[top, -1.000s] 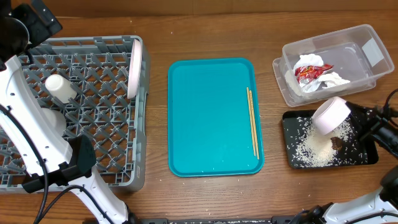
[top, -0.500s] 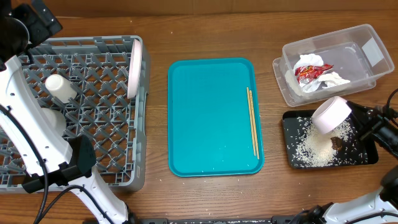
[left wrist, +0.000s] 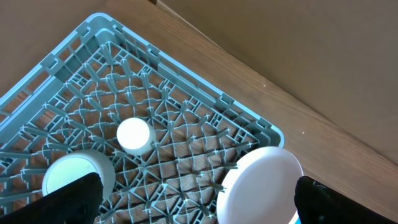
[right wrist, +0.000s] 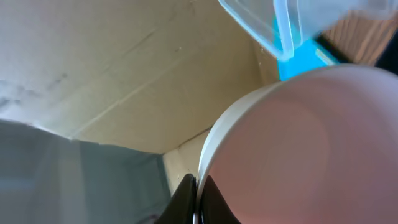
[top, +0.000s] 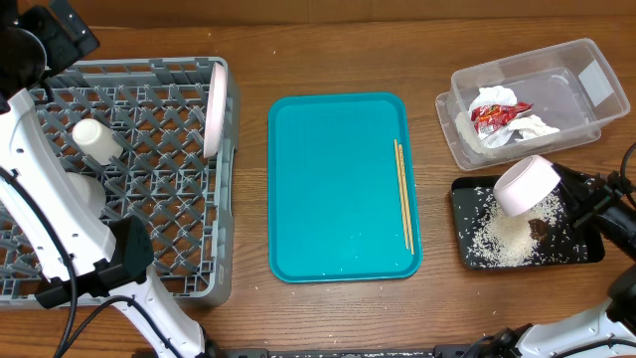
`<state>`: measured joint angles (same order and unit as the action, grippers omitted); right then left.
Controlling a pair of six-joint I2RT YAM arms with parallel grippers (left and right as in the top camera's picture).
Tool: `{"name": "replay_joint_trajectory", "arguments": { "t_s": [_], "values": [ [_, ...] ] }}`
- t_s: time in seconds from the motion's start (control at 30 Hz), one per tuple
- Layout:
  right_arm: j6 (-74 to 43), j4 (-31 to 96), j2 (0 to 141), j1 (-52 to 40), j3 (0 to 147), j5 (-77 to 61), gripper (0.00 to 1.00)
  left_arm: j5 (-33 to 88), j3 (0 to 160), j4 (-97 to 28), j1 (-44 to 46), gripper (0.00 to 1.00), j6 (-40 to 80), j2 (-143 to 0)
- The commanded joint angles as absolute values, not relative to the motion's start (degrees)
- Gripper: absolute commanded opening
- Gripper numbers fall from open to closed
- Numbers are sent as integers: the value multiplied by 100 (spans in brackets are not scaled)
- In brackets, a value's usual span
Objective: Sort waste into correct bins and load items into the dishwasher
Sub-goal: 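Tip the rice bowl over the black tray to dump the rice, then carry the emptied bowl back and set it on the teal tray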
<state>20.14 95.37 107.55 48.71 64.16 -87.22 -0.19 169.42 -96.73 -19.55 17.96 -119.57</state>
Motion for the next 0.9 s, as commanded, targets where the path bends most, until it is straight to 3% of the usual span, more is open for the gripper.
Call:
{"name": "replay_joint_trajectory", "arguments": {
  "t_s": [0.0,0.17,0.87],
  "values": [
    [2145,9142,10718,4904,6565,-8930,4,1,16923,-9679,-1979,100,1712,-11821],
    [2908,9581,10718,4816,6576,-8971,4,1,16923,-9679,-1979,100,1712,-11821],
    [2967,9719,9555,3247,7026,-8989,4,1,16923,-9679,-1979,100,1712,-11821]
  ]
}}
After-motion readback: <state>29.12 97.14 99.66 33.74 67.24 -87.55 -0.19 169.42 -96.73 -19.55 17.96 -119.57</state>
